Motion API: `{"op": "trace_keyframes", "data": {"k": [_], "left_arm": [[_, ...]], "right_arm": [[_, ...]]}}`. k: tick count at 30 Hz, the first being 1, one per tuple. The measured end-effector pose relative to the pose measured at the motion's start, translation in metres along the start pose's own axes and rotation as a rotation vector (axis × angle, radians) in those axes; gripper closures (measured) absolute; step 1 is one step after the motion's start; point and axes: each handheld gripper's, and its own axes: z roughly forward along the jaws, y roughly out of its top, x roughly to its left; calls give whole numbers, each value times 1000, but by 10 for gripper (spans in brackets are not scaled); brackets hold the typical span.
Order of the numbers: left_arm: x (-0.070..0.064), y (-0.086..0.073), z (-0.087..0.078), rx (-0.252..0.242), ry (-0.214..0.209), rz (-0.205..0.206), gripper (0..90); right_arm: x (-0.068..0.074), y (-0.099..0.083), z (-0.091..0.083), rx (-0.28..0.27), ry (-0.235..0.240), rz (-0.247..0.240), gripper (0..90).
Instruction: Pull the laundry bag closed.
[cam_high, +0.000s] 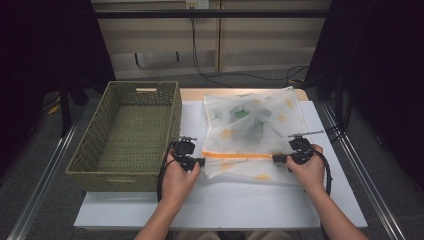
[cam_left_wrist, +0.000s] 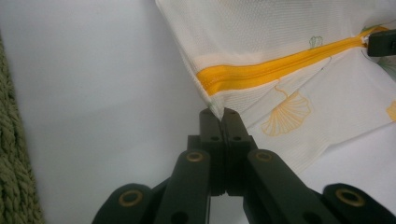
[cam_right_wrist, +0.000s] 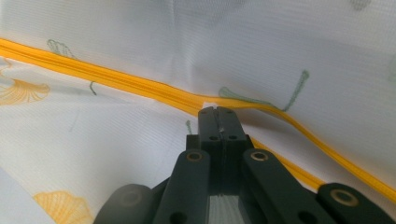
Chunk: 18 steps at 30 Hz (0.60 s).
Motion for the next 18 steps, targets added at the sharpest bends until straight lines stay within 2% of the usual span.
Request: {"op": "trace_keyframes", "data": {"k": [4, 8, 11, 18], "left_arm": [[-1, 0, 0, 0, 0, -3, 899], [-1, 0, 0, 1, 0, -5, 900], [0, 0, 0, 0, 0, -5, 899], [0, 0, 0, 2, 1, -2, 899]], "right_arm": [[-5, -2, -1, -9, 31, 35, 900], [-3, -2, -3, -4, 0, 16, 900], [-5, -3, -3, -14, 19, 21, 900], [-6, -4, -3, -13, 22, 28, 900]]}}
